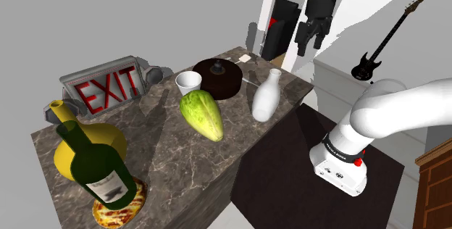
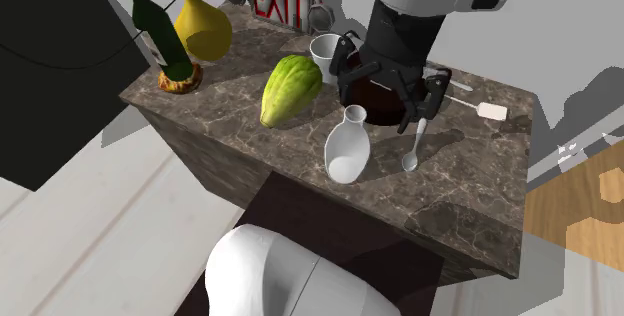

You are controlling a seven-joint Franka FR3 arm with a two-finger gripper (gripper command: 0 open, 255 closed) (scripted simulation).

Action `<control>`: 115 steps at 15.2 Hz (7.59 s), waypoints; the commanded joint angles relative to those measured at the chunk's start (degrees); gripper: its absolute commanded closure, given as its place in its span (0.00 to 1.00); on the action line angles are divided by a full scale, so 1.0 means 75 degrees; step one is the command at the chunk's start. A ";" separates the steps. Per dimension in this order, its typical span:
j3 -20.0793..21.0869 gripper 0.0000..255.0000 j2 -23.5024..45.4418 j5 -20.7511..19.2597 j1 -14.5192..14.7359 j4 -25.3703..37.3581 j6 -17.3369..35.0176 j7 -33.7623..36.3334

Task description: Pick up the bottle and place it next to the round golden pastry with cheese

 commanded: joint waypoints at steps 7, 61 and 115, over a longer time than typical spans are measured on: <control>0.0604 0.00 0.0431 0.0341 0.0071 -0.1000 0.1967 0.0708; 0.0775 1.00 0.0754 0.0343 0.0042 0.0375 0.1183 0.1080; 0.3034 1.00 0.4292 0.0666 0.0469 0.5469 -0.0212 0.4093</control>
